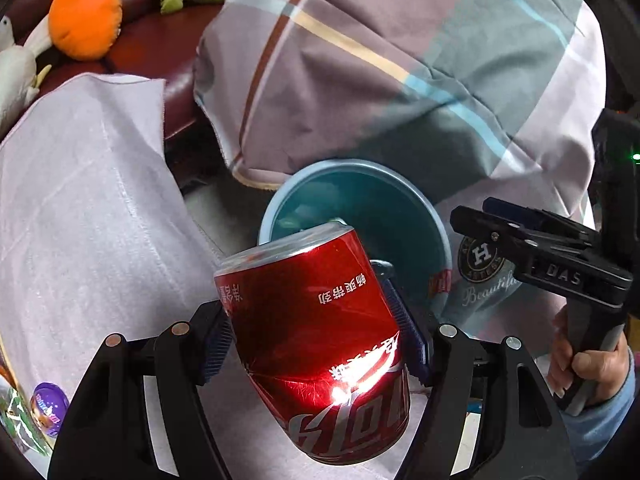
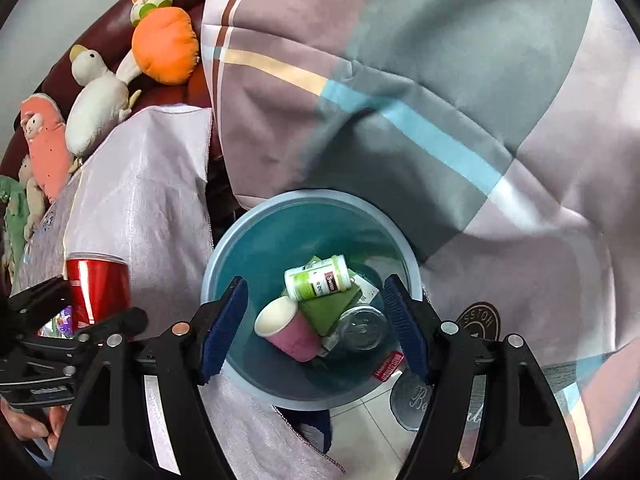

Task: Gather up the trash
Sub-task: 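Carry the can and water bottle over the teal bin and open both tools to drop them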

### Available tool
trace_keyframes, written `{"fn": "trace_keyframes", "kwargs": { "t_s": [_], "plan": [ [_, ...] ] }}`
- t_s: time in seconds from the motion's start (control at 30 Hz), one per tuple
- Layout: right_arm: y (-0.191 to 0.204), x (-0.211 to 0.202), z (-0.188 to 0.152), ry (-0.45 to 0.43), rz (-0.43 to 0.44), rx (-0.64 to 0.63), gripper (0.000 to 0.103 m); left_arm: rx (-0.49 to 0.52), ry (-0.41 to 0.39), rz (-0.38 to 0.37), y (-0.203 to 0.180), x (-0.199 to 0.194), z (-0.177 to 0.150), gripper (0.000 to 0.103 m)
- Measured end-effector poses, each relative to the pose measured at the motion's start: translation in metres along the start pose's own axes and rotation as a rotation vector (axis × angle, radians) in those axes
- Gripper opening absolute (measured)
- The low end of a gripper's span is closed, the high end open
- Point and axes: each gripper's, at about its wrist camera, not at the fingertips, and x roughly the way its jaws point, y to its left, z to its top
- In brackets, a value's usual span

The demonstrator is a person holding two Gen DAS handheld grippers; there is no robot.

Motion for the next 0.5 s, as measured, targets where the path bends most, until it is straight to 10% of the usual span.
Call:
{"fn": "trace_keyframes", "kwargs": {
  "t_s": [0.5],
  "plan": [
    [-0.023, -0.027, -0.005, -0.039, -0.065, 0.03, 0.073, 0.031, 0.04, -0.02, -0.027, 0.039, 0.017, 0.083]
  ]
}}
